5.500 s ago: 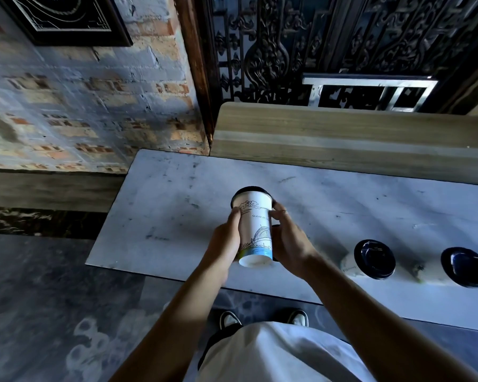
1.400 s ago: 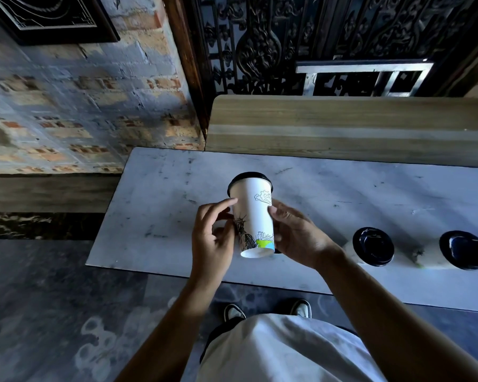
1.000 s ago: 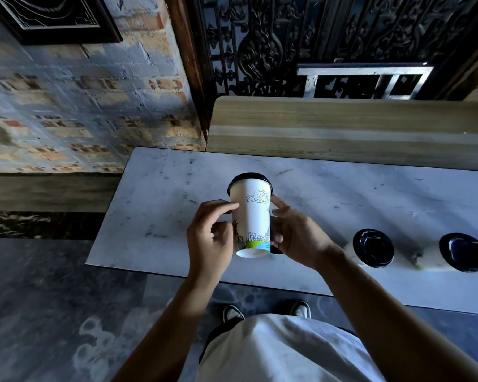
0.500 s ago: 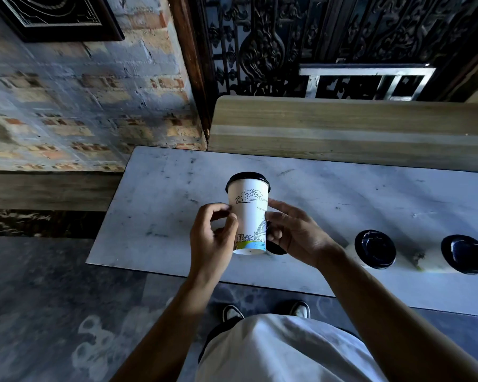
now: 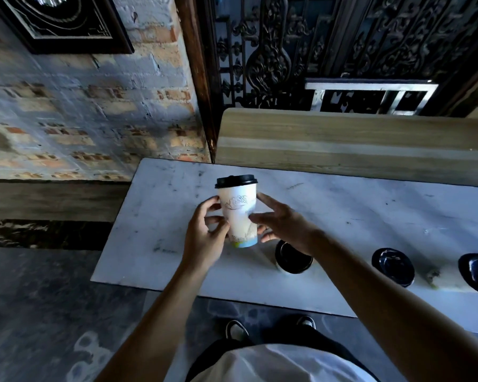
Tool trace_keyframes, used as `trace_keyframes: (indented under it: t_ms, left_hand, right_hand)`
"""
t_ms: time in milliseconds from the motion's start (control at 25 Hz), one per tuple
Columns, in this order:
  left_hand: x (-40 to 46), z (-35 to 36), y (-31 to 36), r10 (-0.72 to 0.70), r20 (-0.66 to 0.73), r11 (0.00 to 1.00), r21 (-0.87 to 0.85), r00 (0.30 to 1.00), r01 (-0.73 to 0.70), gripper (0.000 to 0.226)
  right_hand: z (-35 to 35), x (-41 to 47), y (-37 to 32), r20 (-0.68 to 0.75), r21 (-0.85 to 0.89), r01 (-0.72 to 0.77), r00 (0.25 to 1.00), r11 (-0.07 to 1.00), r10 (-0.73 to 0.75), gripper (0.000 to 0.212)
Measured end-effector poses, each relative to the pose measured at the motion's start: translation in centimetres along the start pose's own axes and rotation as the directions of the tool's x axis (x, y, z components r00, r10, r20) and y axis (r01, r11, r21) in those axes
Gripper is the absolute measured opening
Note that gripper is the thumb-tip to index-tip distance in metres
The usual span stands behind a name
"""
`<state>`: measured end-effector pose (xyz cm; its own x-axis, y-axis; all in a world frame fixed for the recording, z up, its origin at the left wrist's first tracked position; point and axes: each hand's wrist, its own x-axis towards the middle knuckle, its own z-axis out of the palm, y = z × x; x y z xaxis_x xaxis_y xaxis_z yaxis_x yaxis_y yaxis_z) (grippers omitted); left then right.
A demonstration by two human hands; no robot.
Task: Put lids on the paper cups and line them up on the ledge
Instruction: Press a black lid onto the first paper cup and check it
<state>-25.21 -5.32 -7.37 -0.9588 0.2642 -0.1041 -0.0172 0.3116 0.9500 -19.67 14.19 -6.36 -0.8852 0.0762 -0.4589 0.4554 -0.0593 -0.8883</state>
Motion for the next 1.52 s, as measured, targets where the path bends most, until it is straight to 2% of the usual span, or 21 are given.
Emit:
trace_keyframes:
  t_ms: [80, 160, 240, 400, 560, 720, 840, 960, 1160, 1280, 1520]
  left_hand:
    - [2.9, -0.4, 0.0, -0.036, 0.042, 0.998, -0.046, 0.998, 0.038, 0.049]
    - [5.9, -0.7, 0.4, -0.07, 0.076, 0.994, -0.079, 0.995, 0.076, 0.052]
    - [9.2, -0.3, 0.5, -0.065, 0.118, 0.996, -0.049, 0.991, 0.071, 0.058]
    - [16.3, 1.3, 1.0, -0.062, 0.157, 0.998, 0.029, 0.986, 0.058, 0.072]
    - [24.8, 4.1, 0.1, -0.049, 0.123, 0.998, 0.033, 0.991, 0.046, 0.081]
    - [32.4, 7.0, -3.6, -0.013, 0.095, 0.999, 0.034, 0.995, 0.01, 0.071]
    - [37.5, 8.8, -7.3, 0.055, 0.083, 0.991, 0.117, 0.995, -0.065, 0.06]
    - [41.9, 10.1, -10.2, 0.133, 0.098, 0.971, 0.186, 0.986, -0.15, 0.055]
    - [45.9, 11.6, -13.1, 0.155, 0.098, 0.963, 0.206, 0.983, -0.172, 0.056]
    - [46.3, 11.7, -14.0, 0.18, 0.118, 0.956, 0.212, 0.977, -0.201, 0.058]
    - [45.6, 11.5, -14.4, 0.142, 0.121, 0.964, 0.207, 0.982, -0.165, 0.063]
  right_hand:
    - [0.3, 2.4, -1.4, -0.004, -0.157, 0.046, 0.999, 0.986, -0.047, 0.062]
    - [0.3, 5.1, -2.9, -0.024, -0.245, 0.094, 0.994, 0.965, -0.103, 0.042]
    - [-0.5, 8.0, -4.0, -0.038, -0.278, 0.111, 0.991, 0.954, -0.127, 0.028]
    - [-3.2, 14.7, -6.1, -0.06, -0.304, 0.138, 0.985, 0.943, -0.164, 0.026]
    - [-6.2, 23.8, -7.2, -0.145, -0.431, 0.113, 0.971, 0.895, -0.192, 0.05]
    - [-9.7, 33.2, -6.3, -0.096, -0.487, 0.193, 0.957, 0.852, -0.272, 0.06]
    - [-11.5, 38.9, -4.9, -0.053, -0.514, 0.265, 0.939, 0.816, -0.339, 0.067]
    - [-12.3, 42.8, -3.5, -0.086, -0.56, 0.269, 0.922, 0.783, -0.378, 0.077]
    - [-13.2, 46.8, -1.9, -0.084, -0.586, 0.292, 0.906, 0.756, -0.416, 0.074]
    - [-13.4, 47.8, -1.2, -0.09, -0.634, 0.274, 0.903, 0.723, -0.42, 0.072]
    - [-12.6, 47.8, -0.4, -0.079, -0.662, 0.267, 0.904, 0.701, -0.419, 0.071]
